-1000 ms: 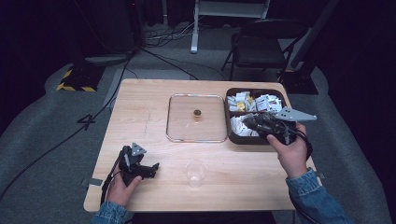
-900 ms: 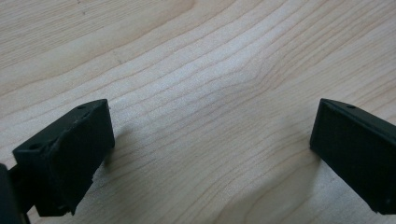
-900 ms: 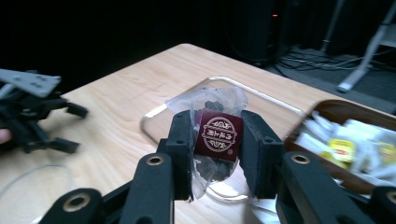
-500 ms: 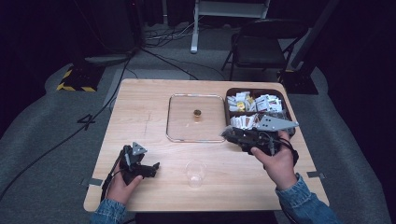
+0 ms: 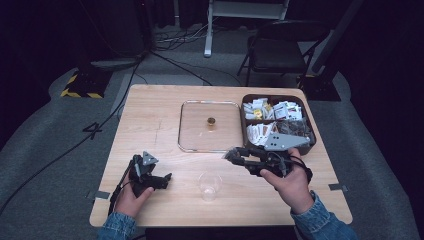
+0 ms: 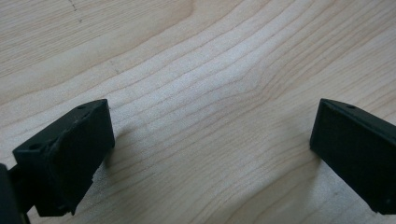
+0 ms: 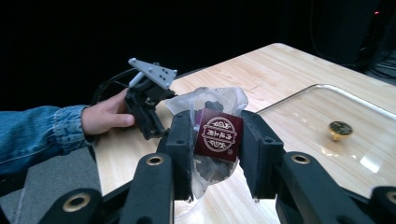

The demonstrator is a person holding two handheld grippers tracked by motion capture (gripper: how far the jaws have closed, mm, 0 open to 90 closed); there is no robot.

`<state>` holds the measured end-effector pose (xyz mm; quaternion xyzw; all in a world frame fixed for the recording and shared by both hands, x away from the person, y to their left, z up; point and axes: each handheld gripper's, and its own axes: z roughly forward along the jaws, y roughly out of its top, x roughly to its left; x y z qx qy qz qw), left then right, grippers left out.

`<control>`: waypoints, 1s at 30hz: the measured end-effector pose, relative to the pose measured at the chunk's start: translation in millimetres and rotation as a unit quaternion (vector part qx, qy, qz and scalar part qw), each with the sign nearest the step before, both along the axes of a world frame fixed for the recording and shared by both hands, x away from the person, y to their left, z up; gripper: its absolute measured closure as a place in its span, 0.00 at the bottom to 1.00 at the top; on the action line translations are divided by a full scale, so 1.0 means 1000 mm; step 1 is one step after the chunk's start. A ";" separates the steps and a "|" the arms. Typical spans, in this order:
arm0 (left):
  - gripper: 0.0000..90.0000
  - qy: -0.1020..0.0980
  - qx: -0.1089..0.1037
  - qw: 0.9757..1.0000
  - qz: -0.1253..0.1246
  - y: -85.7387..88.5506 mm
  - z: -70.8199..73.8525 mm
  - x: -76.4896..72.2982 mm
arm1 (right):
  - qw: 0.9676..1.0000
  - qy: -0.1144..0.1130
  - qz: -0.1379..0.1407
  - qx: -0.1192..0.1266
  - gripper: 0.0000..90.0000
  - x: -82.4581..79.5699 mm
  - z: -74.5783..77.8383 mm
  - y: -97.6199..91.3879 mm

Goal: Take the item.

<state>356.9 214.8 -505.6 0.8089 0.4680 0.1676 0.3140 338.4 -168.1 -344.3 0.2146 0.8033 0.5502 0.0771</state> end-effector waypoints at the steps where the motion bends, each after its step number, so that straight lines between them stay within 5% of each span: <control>1: 0.00 0.000 0.000 1.000 0.000 0.000 0.000 0.000 | 1.000 0.001 0.002 0.000 0.75 -0.001 -0.001 0.002; 13: 0.00 0.000 0.000 1.000 -0.001 0.000 0.000 0.000 | 0.999 0.015 0.048 0.008 0.75 -0.015 -0.009 0.024; 30: 0.00 0.000 -0.001 1.000 0.000 0.000 0.000 0.000 | 0.996 0.047 0.072 -0.014 0.75 -0.021 -0.053 0.052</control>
